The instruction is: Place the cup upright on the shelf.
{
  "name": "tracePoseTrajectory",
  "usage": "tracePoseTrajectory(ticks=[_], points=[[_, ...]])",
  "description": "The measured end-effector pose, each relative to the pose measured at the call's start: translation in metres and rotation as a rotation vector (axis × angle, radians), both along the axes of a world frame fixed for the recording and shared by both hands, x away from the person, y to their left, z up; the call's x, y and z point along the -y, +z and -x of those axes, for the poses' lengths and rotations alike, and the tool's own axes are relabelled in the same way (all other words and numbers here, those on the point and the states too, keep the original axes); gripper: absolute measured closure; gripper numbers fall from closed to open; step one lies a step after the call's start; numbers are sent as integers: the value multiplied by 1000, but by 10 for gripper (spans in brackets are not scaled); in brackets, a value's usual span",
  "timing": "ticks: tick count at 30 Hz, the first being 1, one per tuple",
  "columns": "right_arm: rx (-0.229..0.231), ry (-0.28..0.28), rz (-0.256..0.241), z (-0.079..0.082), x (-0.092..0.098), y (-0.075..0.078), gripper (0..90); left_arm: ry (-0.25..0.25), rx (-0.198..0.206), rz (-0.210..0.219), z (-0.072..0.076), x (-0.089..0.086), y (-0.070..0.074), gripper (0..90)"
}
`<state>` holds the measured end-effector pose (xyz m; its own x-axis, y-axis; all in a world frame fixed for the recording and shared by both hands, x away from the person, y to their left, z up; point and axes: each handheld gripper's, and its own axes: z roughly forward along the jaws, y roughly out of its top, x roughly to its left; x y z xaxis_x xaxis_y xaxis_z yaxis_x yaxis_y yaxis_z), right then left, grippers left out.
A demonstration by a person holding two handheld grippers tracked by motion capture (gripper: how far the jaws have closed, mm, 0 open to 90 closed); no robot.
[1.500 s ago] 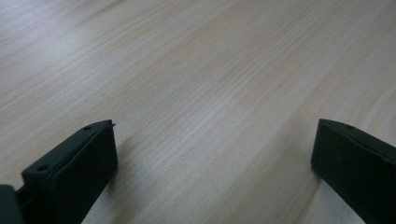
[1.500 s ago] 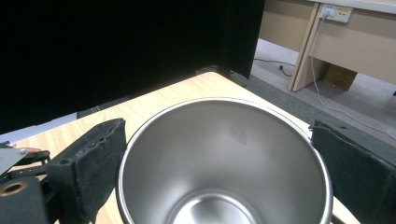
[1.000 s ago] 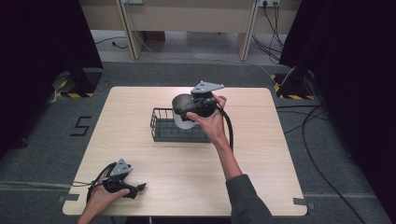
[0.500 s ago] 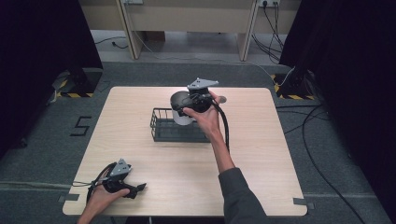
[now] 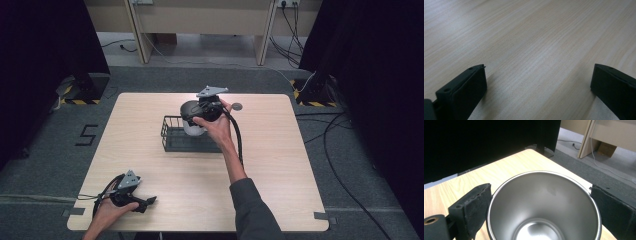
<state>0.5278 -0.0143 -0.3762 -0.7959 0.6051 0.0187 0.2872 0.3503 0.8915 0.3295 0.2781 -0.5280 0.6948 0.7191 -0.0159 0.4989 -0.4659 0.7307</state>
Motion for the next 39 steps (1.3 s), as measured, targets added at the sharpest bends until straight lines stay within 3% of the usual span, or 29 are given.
tracePoseTrajectory(ticks=[22,32,35,36,37,39], points=[[-64,6,48,-6,-4,-30,54,0,-1,0,0,0,0,0],[-64,14,42,-5,-3,-30,47,0,1,0,0,0,0,0],[-52,9,14,-4,-4,-29,57,0,-1,0,0,0,0,0],[-31,-10,-34,-4,-2,-24,136,0,0,0,0,0,0,0],[-32,-3,-49,-3,-2,-21,189,0,0,1,0,0,0,0],[-20,3,-37,-2,-2,-16,119,0,0,0,0,0,0,0]])
